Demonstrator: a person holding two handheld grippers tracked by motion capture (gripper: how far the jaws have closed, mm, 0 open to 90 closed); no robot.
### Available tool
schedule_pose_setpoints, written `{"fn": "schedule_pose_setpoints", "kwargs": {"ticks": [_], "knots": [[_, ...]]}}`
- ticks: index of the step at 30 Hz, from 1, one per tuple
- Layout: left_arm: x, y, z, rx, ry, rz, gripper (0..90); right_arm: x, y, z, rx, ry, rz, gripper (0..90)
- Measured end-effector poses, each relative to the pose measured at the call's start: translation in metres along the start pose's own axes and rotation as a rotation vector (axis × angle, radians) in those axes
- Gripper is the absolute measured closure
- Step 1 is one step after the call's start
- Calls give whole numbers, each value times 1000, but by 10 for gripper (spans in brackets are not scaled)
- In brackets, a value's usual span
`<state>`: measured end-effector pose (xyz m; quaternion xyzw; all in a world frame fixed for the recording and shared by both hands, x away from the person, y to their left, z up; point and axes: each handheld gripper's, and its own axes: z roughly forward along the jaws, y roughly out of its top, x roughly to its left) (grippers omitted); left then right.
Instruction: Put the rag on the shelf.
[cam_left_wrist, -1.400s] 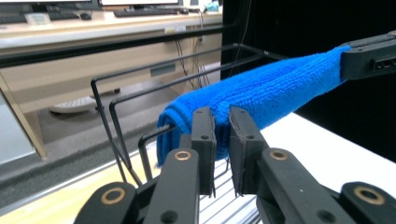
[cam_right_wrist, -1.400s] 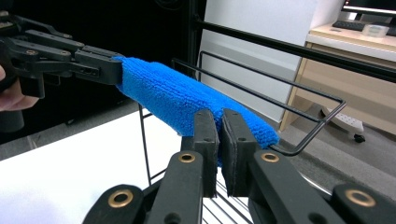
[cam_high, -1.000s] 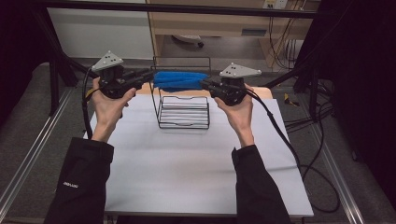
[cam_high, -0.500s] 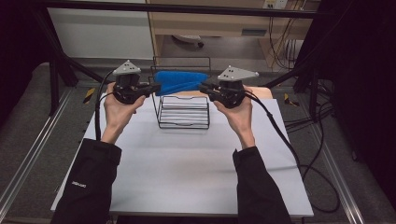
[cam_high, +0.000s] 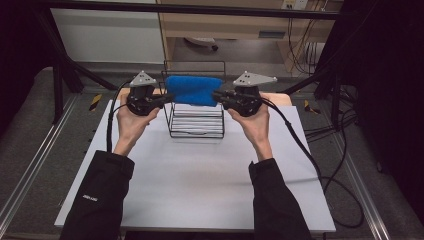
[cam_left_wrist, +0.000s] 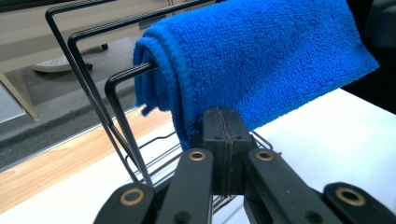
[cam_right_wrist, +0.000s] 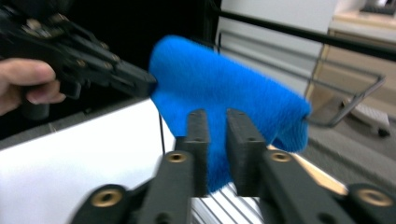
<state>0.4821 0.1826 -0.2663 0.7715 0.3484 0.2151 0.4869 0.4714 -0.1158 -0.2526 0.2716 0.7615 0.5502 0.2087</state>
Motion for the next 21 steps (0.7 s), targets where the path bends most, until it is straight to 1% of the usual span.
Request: {"fn": "schedule_pose_setpoints", "kwargs": {"ticks": [2,4,5,6,8,10,14,17,19,21], "knots": [[0,-2,1,-2,2,1,899,-2,-6,5,23,3,32,889],[1,-4,2,-4,1,0,899,-5,-13,9,43,-21,47,897],[1,-4,3,-5,6,2,899,-7,-17,10,47,-30,55,897],[2,-5,4,-6,1,-2,899,-8,-19,11,50,-37,64,898],[3,-6,5,-14,-9,-14,898,-11,-22,12,47,-59,63,897],[4,-7,6,-23,-4,-15,898,-13,-24,13,38,-71,60,896],[2,-9,6,-28,-12,-12,892,-13,-23,11,26,-61,62,874],[0,-10,2,-19,-14,-1,862,-10,-22,6,12,-53,59,826],[0,-10,-2,-14,-9,8,827,-9,-21,1,-1,-44,61,758],[-1,-10,-7,-18,-13,-2,774,-8,-19,-4,-11,-33,70,688]]}}
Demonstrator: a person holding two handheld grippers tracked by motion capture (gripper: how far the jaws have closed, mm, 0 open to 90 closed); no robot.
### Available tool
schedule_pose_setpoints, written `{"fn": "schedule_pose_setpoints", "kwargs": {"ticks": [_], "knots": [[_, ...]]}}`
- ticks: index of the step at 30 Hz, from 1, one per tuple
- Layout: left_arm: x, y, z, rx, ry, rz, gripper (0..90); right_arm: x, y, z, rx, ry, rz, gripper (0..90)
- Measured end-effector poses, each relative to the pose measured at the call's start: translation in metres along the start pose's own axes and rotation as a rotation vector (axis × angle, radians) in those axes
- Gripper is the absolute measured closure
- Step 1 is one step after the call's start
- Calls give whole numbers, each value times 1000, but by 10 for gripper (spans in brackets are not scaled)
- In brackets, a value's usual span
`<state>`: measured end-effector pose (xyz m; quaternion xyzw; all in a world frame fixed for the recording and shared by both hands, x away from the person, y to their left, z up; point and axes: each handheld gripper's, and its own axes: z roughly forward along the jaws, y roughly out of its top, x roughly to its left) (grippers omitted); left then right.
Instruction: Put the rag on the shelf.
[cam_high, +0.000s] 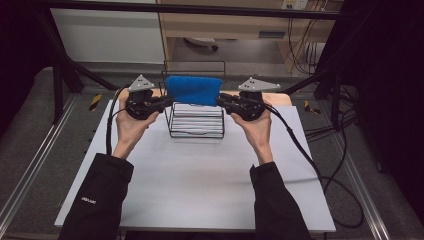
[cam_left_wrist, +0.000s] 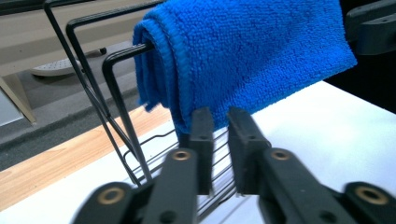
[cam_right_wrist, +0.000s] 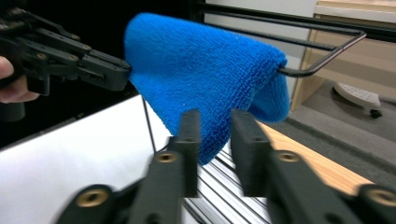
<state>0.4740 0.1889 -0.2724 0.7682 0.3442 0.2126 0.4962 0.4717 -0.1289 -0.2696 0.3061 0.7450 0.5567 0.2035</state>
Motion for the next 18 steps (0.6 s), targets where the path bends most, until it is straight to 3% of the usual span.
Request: {"fn": "schedule_pose_setpoints", "kwargs": {"ticks": [9,18], "knots": [[4,-9,-17,52,19,-9,511,-4,-1,-24,10,-6,52,415],[9,-35,-28,92,14,-31,318,-11,-13,-42,59,-2,89,192]]}}
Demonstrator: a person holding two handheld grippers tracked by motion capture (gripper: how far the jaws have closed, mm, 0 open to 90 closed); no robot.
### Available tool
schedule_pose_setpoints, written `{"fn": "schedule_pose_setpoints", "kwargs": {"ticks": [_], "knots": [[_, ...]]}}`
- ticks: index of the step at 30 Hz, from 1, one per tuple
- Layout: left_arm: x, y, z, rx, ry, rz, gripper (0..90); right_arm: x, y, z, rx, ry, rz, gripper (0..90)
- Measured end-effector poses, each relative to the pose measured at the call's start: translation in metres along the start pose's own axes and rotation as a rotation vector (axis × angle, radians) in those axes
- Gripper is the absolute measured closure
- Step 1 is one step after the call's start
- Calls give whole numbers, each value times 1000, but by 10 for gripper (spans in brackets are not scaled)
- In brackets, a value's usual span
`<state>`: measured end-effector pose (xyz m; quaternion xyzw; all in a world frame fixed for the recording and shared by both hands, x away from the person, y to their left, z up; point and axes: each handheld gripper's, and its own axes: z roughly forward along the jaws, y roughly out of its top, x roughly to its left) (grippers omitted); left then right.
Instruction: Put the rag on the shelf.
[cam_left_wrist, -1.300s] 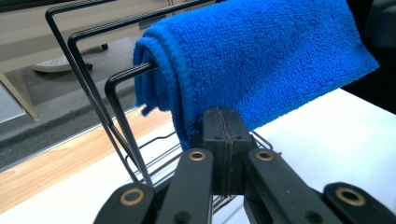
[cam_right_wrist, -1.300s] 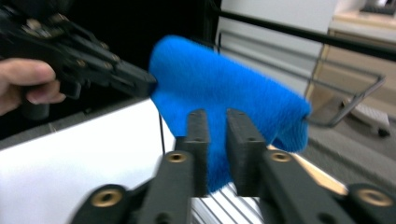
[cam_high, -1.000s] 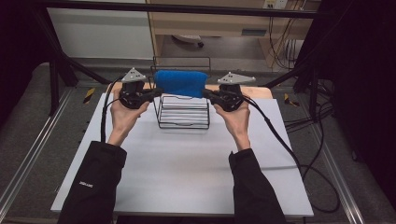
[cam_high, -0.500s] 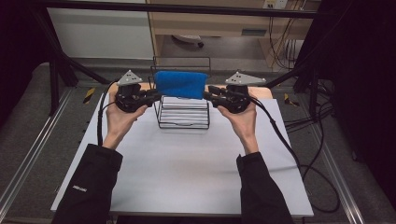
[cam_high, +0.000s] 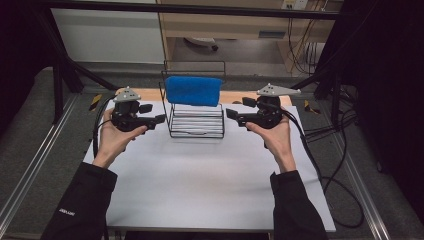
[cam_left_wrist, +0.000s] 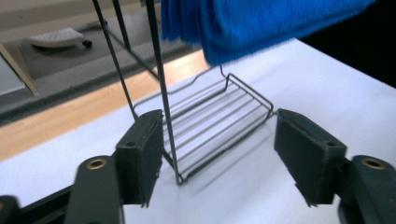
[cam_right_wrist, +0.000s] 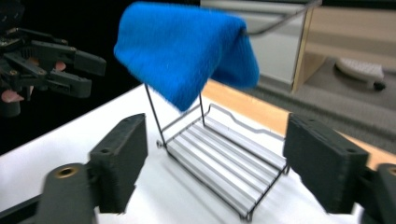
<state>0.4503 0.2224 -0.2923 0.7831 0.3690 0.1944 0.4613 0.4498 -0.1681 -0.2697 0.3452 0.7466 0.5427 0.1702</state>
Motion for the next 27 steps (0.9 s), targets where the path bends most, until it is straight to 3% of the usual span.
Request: {"fn": "schedule_pose_setpoints", "kwargs": {"ticks": [8,16,22,27], "knots": [[1,-28,-4,34,-1,-12,194,-10,-22,-11,29,-17,26,44],[0,-57,-7,45,12,-24,72,-20,-53,-23,13,-23,67,24],[-2,-78,-7,49,12,-34,58,-22,-80,-28,49,-17,74,14],[-6,-96,-5,50,-12,-33,61,-22,-102,-28,79,-3,85,8]]}}
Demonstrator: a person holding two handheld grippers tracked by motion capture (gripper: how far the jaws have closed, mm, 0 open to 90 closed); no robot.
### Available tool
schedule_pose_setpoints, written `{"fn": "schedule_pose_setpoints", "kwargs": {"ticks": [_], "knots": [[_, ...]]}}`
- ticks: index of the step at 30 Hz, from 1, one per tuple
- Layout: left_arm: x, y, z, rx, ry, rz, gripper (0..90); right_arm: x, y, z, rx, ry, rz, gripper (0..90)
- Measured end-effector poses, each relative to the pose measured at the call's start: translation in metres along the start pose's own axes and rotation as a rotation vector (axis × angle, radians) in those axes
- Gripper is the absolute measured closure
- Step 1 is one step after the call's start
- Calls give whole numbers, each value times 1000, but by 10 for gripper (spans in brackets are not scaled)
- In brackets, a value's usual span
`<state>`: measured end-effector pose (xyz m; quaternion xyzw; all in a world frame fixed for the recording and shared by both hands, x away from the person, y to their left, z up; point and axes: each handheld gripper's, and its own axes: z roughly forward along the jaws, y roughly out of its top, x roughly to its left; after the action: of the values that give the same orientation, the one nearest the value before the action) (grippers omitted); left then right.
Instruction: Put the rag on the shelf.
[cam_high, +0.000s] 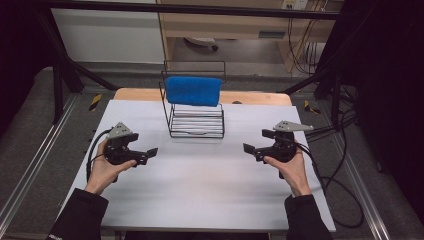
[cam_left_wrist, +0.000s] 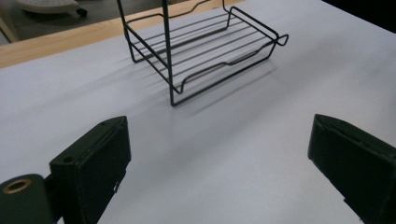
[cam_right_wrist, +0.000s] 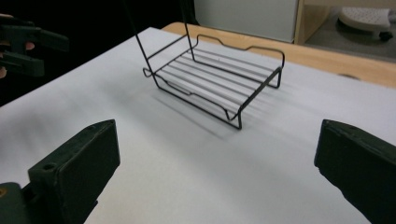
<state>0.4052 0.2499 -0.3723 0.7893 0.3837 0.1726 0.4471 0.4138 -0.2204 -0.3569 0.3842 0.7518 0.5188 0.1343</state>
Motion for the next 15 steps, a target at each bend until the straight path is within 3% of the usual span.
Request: {"fn": "schedule_pose_setpoints", "kwargs": {"ticks": [4,10,15], "knots": [[-2,-15,4,15,-5,-2,61,0,-18,0,25,11,-3,7],[-4,-37,8,49,-18,19,61,-4,-44,-2,59,20,37,6],[-4,-51,7,73,-23,25,64,-7,-63,-5,77,20,18,6]]}}
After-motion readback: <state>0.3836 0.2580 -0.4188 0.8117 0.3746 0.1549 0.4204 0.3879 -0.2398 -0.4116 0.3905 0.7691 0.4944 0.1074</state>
